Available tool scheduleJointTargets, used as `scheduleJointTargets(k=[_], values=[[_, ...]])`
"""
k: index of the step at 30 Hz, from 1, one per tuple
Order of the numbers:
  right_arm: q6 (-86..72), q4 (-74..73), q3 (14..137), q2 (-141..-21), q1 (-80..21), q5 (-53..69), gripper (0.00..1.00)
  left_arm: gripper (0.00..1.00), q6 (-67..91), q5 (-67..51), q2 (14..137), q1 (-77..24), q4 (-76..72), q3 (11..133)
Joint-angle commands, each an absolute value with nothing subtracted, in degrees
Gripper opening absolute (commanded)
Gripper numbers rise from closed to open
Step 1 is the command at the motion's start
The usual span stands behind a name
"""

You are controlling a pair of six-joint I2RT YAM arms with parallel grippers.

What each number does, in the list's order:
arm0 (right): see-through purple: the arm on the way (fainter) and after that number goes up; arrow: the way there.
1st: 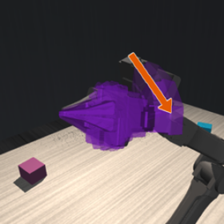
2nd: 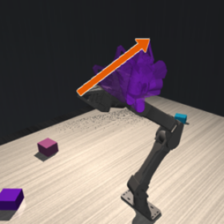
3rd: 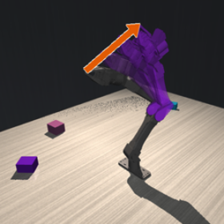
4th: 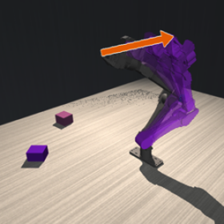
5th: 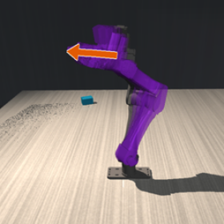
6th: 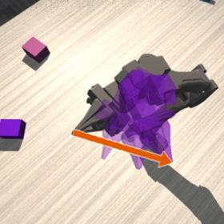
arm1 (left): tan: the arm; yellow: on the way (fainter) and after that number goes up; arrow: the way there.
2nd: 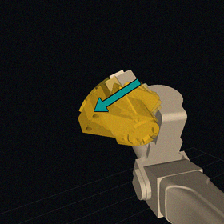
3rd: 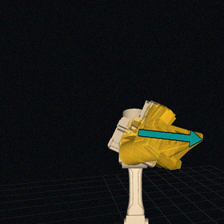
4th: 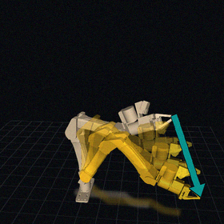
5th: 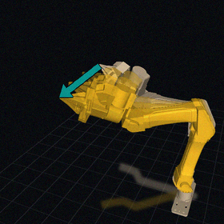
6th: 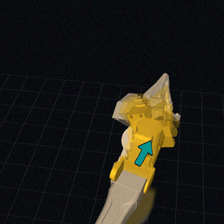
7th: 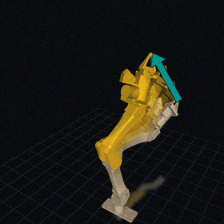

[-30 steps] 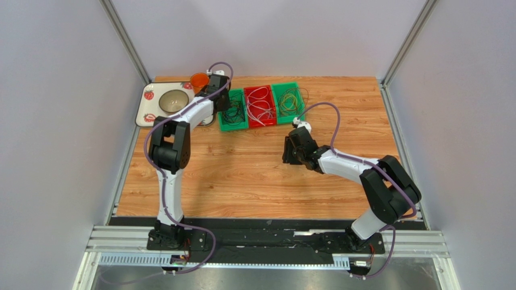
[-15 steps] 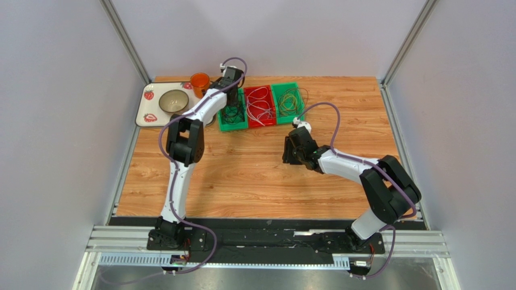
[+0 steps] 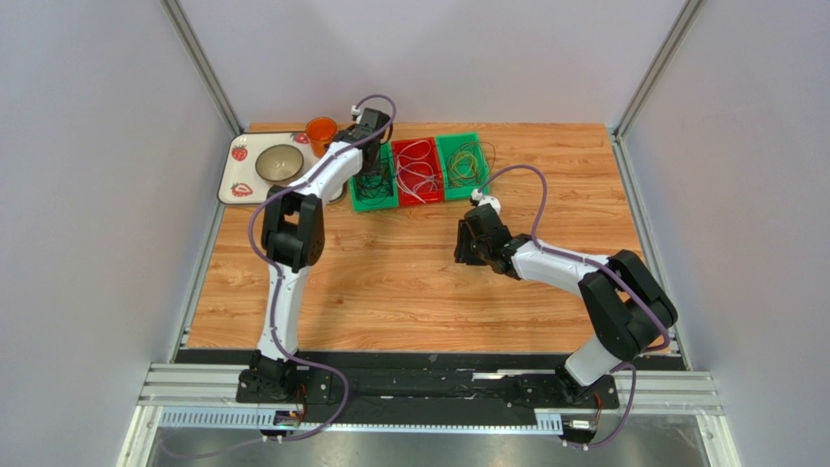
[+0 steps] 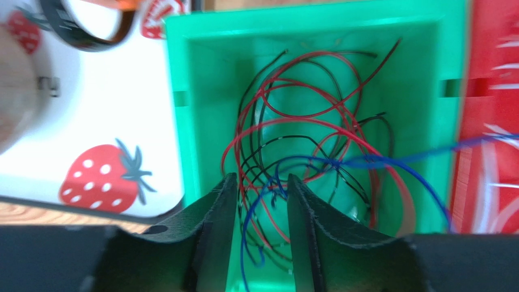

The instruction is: Untangle the cables

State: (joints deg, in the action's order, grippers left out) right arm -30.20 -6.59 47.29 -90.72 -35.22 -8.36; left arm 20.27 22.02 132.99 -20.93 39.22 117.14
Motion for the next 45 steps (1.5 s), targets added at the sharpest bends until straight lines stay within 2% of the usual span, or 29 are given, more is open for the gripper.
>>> scheduleJointTargets(k=[1,2,5,16,28,35,41,45], values=[[-30.67,-5.19,48.78,-90.62,-35.42,-9.58,0.43,0.5,19.69,22.77,125.51,-20.92,41.13,119.52],[-30.76,-5.19,48.78,-90.62,-35.59,-9.58,0.42,0.53,19.69,22.59,125.33,-20.92,41.48,119.97],[-30.67,-5.19,48.78,-90.61,-35.51,-9.49,0.42,0.55,20.21,21.36,124.02,-21.0,42.01,120.5],[-30.76,-5.27,48.87,-90.7,-35.59,-9.58,0.42,0.56,13.36,17.93,123.84,-28.11,36.48,120.93],[-30.67,-5.27,48.87,-90.7,-35.51,-9.49,0.42,0.55,8.62,21.7,134.56,-32.43,39.55,133.85],[-30.67,-5.36,48.95,-90.79,-35.51,-9.41,0.42,0.55,6.68,25.04,137.37,-32.43,39.38,134.56],[-30.67,-5.36,49.04,-90.97,-35.51,-9.58,0.42,0.49,6.94,25.04,138.96,-32.34,39.11,134.65],[-30.67,-5.27,49.22,-91.14,-35.42,-9.49,0.42,0.35,7.38,25.14,138.6,-32.43,38.41,133.42]])
